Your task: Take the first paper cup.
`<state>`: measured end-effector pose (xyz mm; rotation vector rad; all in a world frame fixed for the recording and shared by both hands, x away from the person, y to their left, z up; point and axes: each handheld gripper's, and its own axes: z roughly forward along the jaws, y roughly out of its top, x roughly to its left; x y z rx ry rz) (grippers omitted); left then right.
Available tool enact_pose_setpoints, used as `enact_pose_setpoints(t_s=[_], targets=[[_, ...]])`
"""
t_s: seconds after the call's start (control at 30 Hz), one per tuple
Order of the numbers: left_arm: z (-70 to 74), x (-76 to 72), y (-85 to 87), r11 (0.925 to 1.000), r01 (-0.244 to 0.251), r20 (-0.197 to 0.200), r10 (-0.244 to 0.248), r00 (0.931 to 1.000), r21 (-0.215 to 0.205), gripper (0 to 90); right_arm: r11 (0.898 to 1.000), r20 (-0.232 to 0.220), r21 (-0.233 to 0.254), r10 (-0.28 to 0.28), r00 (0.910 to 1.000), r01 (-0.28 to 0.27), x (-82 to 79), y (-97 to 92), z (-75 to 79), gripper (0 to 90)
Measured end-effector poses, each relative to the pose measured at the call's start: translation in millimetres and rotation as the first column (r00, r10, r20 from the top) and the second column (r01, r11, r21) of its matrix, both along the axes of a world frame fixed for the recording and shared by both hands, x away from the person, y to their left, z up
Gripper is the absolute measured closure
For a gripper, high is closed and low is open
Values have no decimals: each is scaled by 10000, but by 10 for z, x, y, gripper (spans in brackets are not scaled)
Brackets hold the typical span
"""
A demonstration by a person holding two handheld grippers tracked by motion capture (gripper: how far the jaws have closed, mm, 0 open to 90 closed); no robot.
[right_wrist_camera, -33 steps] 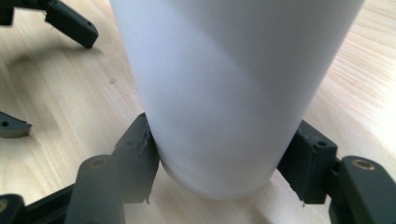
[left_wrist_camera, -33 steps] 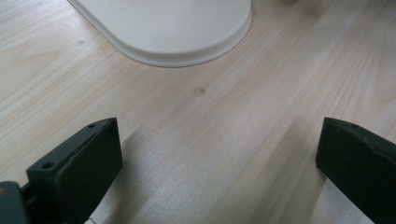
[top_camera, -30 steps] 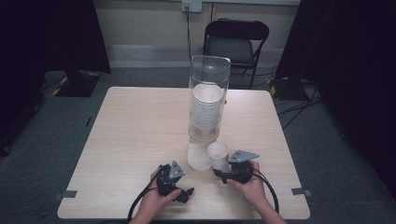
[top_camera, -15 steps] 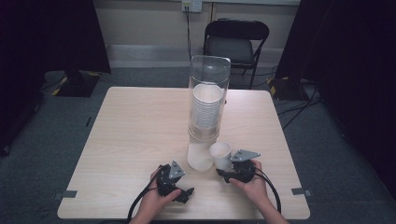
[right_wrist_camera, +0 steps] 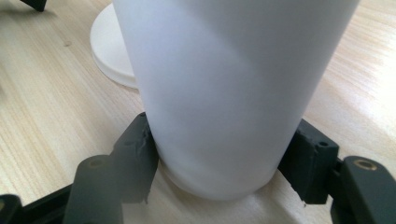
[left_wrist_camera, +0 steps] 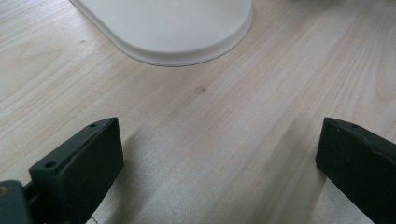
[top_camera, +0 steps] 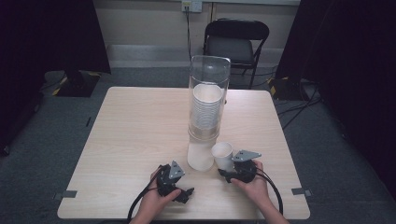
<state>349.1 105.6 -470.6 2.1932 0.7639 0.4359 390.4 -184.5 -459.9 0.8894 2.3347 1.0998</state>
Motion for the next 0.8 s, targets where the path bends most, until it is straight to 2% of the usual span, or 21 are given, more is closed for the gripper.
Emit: enact_pose_setpoints(t_s=[0.6,0.63,0.67,0.73,0.77,0.8], targets=[[-1,-7,0,10000,-37,64,37,10000,-62,12,10000,5,4,-67,10000,67,1,-9,-2,343],[8,-3,15,10000,67,229,-69,9997,63,28,10000,0,4,-65,10000,65,0,-9,-2,343],[8,-11,9,9999,18,225,-15,9997,-129,61,10000,14,2,-55,10000,55,0,-10,-2,343],[15,-10,7,9998,19,345,-12,9994,-202,181,10000,12,1,-16,10000,16,-6,-17,-3,342],[41,-8,-7,9998,0,414,9,9991,-208,203,10000,15,-11,10,10000,-10,-9,-22,-3,342],[54,-7,-20,9995,68,399,-57,9992,-293,173,10000,17,-10,31,10000,-31,-13,-26,-3,342]])
